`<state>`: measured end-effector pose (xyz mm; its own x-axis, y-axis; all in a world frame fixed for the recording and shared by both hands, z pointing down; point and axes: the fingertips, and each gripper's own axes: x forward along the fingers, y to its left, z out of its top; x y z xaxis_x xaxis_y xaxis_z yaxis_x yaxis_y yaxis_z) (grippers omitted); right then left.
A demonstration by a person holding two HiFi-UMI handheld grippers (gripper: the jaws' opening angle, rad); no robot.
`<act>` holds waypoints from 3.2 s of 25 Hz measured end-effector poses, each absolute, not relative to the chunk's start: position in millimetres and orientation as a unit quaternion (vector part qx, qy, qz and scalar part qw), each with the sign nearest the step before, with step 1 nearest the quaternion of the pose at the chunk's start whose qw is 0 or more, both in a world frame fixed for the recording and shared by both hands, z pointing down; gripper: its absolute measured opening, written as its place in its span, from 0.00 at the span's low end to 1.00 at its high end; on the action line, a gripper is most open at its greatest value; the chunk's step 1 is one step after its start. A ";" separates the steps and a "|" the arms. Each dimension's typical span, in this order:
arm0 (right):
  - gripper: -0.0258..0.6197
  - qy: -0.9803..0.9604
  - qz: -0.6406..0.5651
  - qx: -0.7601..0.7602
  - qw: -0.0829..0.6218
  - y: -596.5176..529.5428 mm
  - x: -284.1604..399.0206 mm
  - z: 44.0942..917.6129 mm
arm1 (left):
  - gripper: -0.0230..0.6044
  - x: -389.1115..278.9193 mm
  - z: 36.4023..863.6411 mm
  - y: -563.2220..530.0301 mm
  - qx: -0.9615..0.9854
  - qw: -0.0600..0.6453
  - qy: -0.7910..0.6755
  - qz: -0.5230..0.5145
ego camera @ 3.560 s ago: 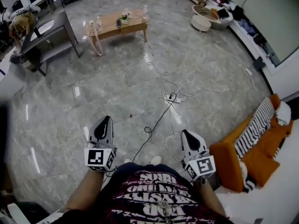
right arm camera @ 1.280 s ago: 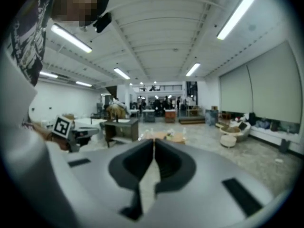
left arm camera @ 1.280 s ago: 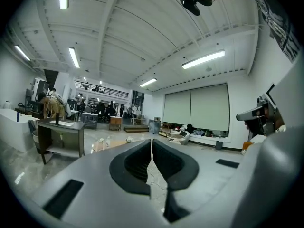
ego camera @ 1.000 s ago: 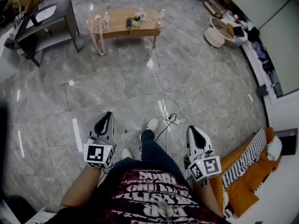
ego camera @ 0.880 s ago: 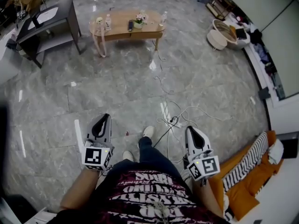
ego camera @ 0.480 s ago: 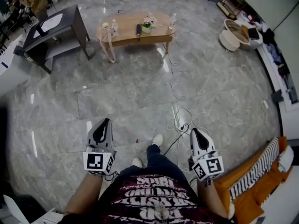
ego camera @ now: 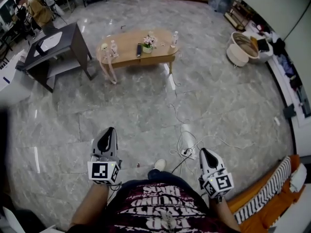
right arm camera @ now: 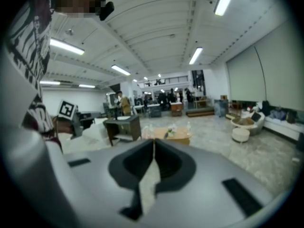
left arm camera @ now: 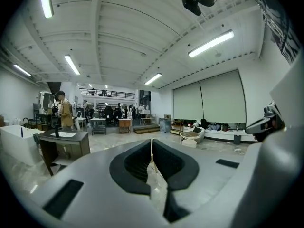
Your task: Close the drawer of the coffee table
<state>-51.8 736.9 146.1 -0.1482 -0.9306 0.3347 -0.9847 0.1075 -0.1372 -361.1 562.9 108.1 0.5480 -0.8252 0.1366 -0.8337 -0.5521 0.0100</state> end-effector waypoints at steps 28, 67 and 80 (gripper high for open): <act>0.09 -0.732 0.193 0.652 0.033 601.7 34.2 161.8 | 0.09 -272.0 135.2 469.7 0.878 0.064 -0.463 0.105; 0.09 -0.775 0.116 0.620 0.045 336.7 -24.9 110.0 | 0.07 -256.1 107.4 219.5 0.898 0.058 -0.436 0.004; 0.09 -0.795 0.136 0.589 0.053 259.9 -7.4 126.8 | 0.07 -242.7 133.7 164.7 0.882 0.081 -0.463 0.039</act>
